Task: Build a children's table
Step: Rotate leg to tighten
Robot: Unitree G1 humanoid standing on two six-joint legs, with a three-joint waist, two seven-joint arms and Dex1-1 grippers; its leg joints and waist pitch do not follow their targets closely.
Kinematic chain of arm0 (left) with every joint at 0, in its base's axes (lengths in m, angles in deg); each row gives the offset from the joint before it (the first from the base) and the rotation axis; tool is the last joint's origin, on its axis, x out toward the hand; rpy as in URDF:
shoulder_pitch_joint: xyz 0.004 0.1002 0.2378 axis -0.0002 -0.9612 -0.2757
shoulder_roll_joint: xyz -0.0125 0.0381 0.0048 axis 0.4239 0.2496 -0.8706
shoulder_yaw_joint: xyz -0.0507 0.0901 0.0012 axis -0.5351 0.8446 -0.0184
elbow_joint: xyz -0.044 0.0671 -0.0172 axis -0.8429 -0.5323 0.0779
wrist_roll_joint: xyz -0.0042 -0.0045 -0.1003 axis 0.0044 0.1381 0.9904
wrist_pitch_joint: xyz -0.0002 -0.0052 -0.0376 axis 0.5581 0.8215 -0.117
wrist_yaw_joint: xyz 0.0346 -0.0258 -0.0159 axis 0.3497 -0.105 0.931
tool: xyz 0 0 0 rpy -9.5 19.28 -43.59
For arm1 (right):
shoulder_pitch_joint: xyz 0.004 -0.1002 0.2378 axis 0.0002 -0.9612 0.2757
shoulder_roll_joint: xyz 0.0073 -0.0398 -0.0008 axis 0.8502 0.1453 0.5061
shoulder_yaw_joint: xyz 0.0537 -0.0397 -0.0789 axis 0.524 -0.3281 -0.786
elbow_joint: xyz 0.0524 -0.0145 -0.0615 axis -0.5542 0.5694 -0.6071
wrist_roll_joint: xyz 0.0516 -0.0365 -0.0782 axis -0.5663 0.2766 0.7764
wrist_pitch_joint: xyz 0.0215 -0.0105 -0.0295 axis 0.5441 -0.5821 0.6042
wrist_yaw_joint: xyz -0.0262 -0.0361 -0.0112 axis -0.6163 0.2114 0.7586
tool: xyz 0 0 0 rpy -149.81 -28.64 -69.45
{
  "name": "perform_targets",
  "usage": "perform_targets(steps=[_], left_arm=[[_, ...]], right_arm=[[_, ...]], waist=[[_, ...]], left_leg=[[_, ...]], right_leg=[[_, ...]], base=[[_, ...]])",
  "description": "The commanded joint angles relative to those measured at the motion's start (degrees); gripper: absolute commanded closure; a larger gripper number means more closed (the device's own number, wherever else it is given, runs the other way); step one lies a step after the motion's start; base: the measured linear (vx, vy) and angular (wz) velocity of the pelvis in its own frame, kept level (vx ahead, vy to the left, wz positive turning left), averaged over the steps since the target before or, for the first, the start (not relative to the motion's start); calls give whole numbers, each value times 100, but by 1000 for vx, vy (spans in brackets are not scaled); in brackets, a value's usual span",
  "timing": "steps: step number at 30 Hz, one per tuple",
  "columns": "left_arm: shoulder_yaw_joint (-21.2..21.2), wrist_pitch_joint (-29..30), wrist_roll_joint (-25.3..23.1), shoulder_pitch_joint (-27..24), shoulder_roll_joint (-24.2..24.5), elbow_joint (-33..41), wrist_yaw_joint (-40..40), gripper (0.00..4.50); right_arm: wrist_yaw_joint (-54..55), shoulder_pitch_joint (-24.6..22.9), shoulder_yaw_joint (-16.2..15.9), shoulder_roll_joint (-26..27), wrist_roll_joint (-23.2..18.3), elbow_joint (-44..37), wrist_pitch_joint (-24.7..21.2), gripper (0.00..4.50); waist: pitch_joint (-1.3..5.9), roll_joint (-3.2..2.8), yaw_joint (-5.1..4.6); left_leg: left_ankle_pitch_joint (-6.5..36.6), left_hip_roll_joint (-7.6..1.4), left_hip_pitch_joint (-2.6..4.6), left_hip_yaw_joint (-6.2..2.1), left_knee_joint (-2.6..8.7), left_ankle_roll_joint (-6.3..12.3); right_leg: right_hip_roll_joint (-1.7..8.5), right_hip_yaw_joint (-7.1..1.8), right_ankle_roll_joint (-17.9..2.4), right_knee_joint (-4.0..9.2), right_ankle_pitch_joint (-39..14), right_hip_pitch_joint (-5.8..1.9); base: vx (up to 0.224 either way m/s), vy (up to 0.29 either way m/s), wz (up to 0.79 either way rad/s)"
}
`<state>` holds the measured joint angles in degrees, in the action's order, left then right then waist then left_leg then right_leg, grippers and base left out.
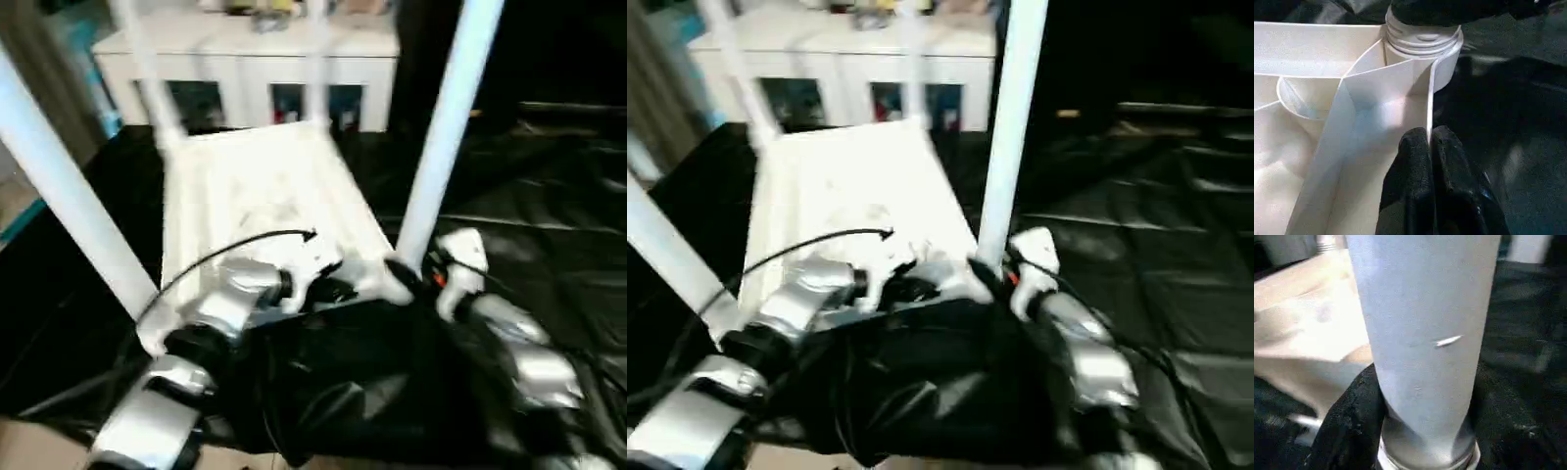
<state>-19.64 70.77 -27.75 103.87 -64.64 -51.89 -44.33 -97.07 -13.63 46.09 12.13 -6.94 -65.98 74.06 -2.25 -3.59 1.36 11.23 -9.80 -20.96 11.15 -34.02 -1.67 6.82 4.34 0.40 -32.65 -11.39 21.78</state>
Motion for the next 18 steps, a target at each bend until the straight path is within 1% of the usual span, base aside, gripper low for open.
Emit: perform_targets(steps=[1,2,3,4,5,6,7,8,9,10,11,12,15,16,17,18], left_arm=[[41,-46,92,153,-504,126,352,450],[49,-45,93,147,-513,135,341,450],[71,-49,101,130,-525,155,296,450],[115,-50,114,89,-511,213,175,450],[115,-50,114,89,-511,213,175,450],[148,-70,140,31,-435,296,-28,450],[154,-67,149,13,-391,321,-113,450],[153,-56,146,-2,-363,342,-161,450],[168,-89,151,-17,-312,361,-279,450],[202,-115,168,-46,-226,405,-456,450],[240,-158,198,-81,-134,459,-667,450],[270,-180,240,-118,-53,519,-873,450],[348,-256,332,-218,218,659,-1449,450],[362,-265,344,-235,279,681,-1571,450],[366,-267,347,-239,296,686,-1603,450],[386,-326,366,-274,419,726,-1854,450]], right_arm=[[-323,-62,-724,559,-35,438,-171,230],[-349,-55,-735,566,-42,438,-161,230],[-432,-43,-753,580,-74,431,-137,184],[-526,-51,-720,581,-148,381,-70,171],[-526,-51,-720,581,-148,381,-70,171],[-829,-80,-750,472,-217,285,-88,162],[-990,-96,-790,395,-229,229,-101,149],[-1095,-100,-817,346,-222,204,-96,135],[-1286,-122,-871,246,-229,148,-102,125],[-1582,-163,-948,79,-239,73,-77,125],[-1885,-210,-1010,-94,-272,-16,-66,125],[-2136,-254,-1045,-243,-324,-109,-79,125],[-2713,-316,-1012,-639,-515,-318,-194,125],[-2822,-325,-1001,-723,-558,-355,-217,125],[-2851,-327,-998,-746,-569,-365,-223,125],[-3061,-351,-973,-912,-636,-431,-275,125]], waist=[[193,43,-59],[192,30,-74],[201,32,-87],[203,49,-86],[204,41,-85],[204,62,-91],[211,71,-87],[225,68,-79],[232,76,-72],[238,76,-68],[257,78,-42],[267,91,-18],[296,98,5],[306,95,21],[316,91,57],[316,91,97]], left_leg=[[3116,-282,100,-303,606,-252],[3180,-281,108,-307,611,-235],[3193,-286,124,-298,621,-200],[3183,-289,128,-291,622,-185],[3159,-292,131,-277,621,-165],[3127,-292,117,-268,625,-125],[3069,-296,108,-264,626,-108],[2926,-303,84,-256,628,-65],[2760,-310,69,-237,628,-16],[2680,-305,60,-223,618,13],[2467,-313,67,-197,599,95],[2220,-319,41,-182,585,217],[1806,-322,25,-144,542,424],[1701,-320,25,-144,528,455],[1497,-328,21,-129,506,514],[1360,-336,20,-112,482,565]], right_leg=[[251,-88,-462,587,-3324,-82],[251,-81,-480,594,-3255,-88],[247,-87,-523,604,-3121,-81],[248,-95,-552,608,-3046,-71],[253,-118,-638,598,-2890,-55],[248,-130,-694,585,-2794,-67],[253,-146,-728,571,-2712,-73],[258,-172,-812,538,-2497,-96],[256,-196,-909,516,-2245,-102],[252,-205,-953,497,-2123,-110],[261,-229,-1065,470,-1836,-122],[261,-236,-1161,437,-1567,-162],[265,-243,-1317,398,-1307,-170],[263,-240,-1345,383,-1241,-176],[255,-239,-1406,352,-1060,-176],[250,-245,-1464,330,-918,-165]], base=[[0,0,0],[0,0,0],[0,0,0],[0,0,0],[0,0,0],[0,0,0],[0,0,0],[0,0,0],[0,0,0],[0,0,0],[0,0,0],[53,-11,4],[60,-20,2],[65,-30,2],[63,-36,3],[60,-36,3]])
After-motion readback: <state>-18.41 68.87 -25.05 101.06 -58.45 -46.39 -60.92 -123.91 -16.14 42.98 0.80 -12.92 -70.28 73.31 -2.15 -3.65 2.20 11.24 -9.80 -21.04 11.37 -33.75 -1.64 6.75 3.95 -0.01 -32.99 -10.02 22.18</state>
